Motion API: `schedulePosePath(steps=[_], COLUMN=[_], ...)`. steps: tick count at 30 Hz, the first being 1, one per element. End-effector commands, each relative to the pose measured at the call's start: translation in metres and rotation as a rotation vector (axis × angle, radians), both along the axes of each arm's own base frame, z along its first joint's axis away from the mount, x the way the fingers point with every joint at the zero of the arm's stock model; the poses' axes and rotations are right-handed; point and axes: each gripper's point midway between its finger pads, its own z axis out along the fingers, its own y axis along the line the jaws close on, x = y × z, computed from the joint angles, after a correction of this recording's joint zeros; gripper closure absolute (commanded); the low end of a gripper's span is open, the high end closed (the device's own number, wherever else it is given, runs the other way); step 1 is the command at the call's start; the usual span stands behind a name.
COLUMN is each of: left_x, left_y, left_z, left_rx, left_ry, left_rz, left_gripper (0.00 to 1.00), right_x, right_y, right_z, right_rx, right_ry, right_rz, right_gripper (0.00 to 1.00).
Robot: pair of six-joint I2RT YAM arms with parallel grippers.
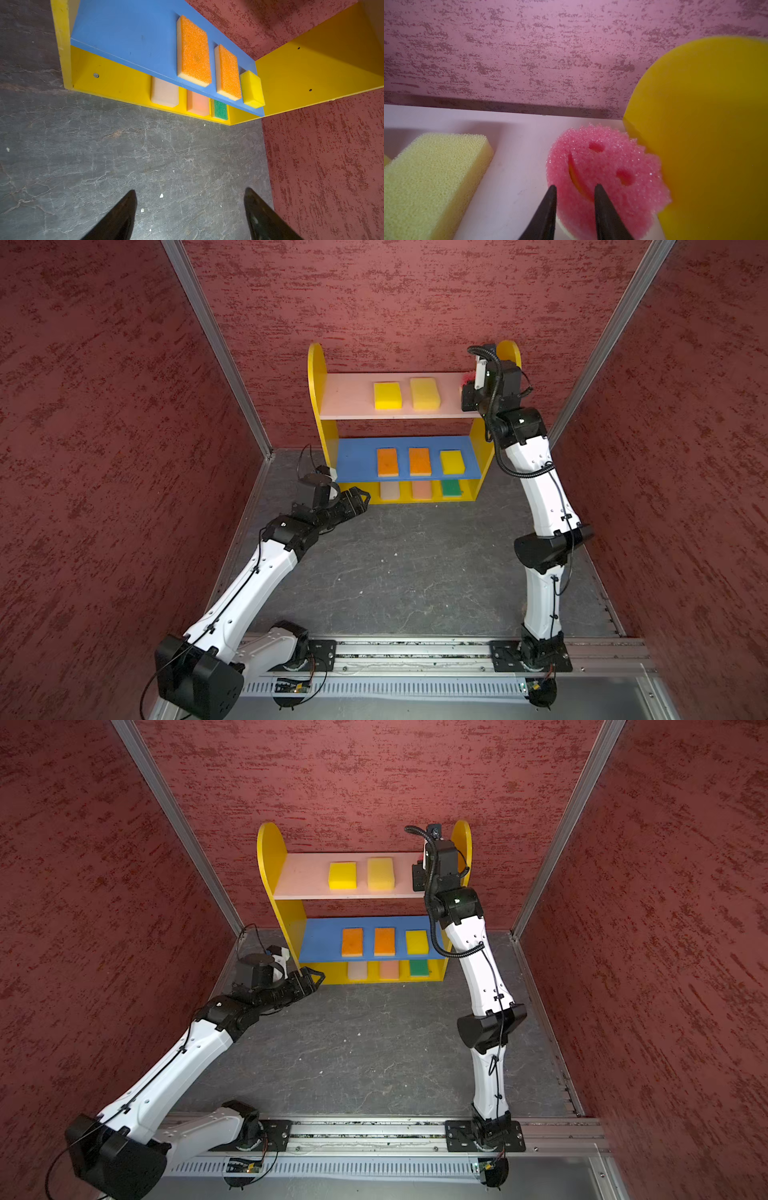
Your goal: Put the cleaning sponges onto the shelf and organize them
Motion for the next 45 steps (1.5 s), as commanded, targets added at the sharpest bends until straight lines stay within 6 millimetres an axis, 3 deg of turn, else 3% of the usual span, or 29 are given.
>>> schedulePosePath(steps=[1, 4, 5, 13, 26, 36, 37, 40, 45], left_x=[0.005, 0.005, 0.005, 0.002, 0.001, 0.002, 0.002, 0.002, 0.005], left_y=[-0.004, -0.004, -0.004, -0.003, 0.001, 0.0, 0.0, 0.0, -0.003], left_z=[0.01, 0.01, 0.01, 0.008, 0.005, 0.005, 0.005, 0.004, 0.001], left_rx=[-0.016, -0.02, -0.02, -0.022, -0.015, -0.017, -0.019, -0.019, -0.027], left_ry=[-0.032, -0.032, -0.033, -0.034, -0.031, -0.03, -0.032, -0.028, -0.014], left_rz=[-0.009, -0.007, -0.008, -0.007, 0.0, -0.003, -0.004, -0.002, -0.008], left_gripper=[0.19, 0.19, 0.19, 0.19, 0.19, 0.2, 0.19, 0.19, 0.2], right_x=[-0.012, -0.017, -0.018, -0.028, -0.046, -0.049, -0.049, -0.049, -0.043], right_y=[0.006, 0.007, 0.006, 0.002, 0.005, 0.01, 0.009, 0.002, -0.004], right_z=[-0.003, -0.003, -0.004, 0.001, 0.047, 0.042, 0.04, 0.031, 0.018], right_rx=[-0.019, -0.022, -0.023, 0.044, 0.268, 0.295, 0.286, 0.235, 0.19], right_ry=[0.048, 0.058, 0.065, 0.083, -0.002, 0.03, 0.036, 0.059, 0.089], right_rz=[0.074, 0.093, 0.094, 0.118, 0.259, 0.305, 0.3, 0.263, 0.227], right_gripper=[0.74, 0.97, 1.0, 1.0, 1.0, 1.0, 0.96, 0.72, 0.57])
